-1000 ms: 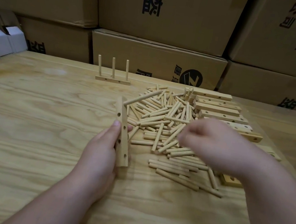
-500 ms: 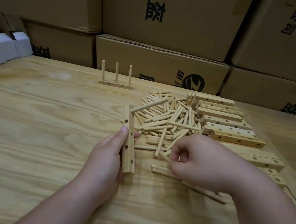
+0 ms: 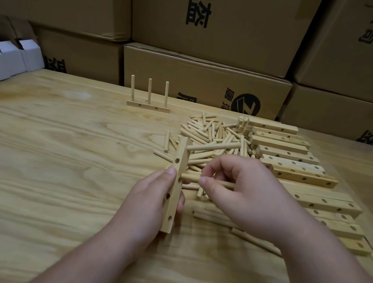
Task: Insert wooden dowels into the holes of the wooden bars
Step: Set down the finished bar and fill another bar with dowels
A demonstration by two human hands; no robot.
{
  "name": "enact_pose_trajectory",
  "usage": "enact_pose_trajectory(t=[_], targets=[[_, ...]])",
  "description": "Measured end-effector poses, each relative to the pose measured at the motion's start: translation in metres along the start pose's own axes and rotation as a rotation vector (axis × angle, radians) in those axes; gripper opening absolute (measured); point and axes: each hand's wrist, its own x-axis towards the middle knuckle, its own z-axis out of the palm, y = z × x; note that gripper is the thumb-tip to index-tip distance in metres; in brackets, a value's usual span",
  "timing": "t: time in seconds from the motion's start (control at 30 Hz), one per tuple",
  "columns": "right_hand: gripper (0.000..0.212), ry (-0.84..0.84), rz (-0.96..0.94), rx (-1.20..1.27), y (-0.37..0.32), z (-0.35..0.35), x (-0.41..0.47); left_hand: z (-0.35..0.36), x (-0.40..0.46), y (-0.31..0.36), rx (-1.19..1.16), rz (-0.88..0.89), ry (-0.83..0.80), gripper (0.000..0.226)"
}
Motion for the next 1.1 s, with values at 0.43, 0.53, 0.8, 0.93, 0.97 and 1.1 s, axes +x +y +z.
enact_pose_trajectory(t=[0.43,0.53,0.8,0.93,0.97,1.1], targets=[[0.025,-0.062,0.037,-0.189,-0.017,0.007,-0.005,0.002,-0.001,-0.007,0.122,0.022,0.077,0.056],[0.029,-0.045,0.030,-0.301,-0.020,0.007,-0.006,0.003,-0.003,-0.007,0.206,0.067,0.058,0.056],[0.030,-0.092,0.088,-0.152,-0.017,0.003,-0.004,0.001,-0.003,-0.005,0.195,0.024,0.010,0.048],[0.035,-0.089,0.077,-0.218,-0.020,0.005,-0.006,0.005,-0.004,-0.006,0.245,0.064,0.017,0.045],[0.035,-0.086,0.075,-0.242,-0.021,0.006,-0.006,0.005,-0.004,-0.006,0.262,0.077,0.018,0.044],[0.037,-0.098,0.077,-0.202,-0.019,0.005,-0.004,0.002,-0.004,-0.005,0.253,0.040,-0.003,0.048]])
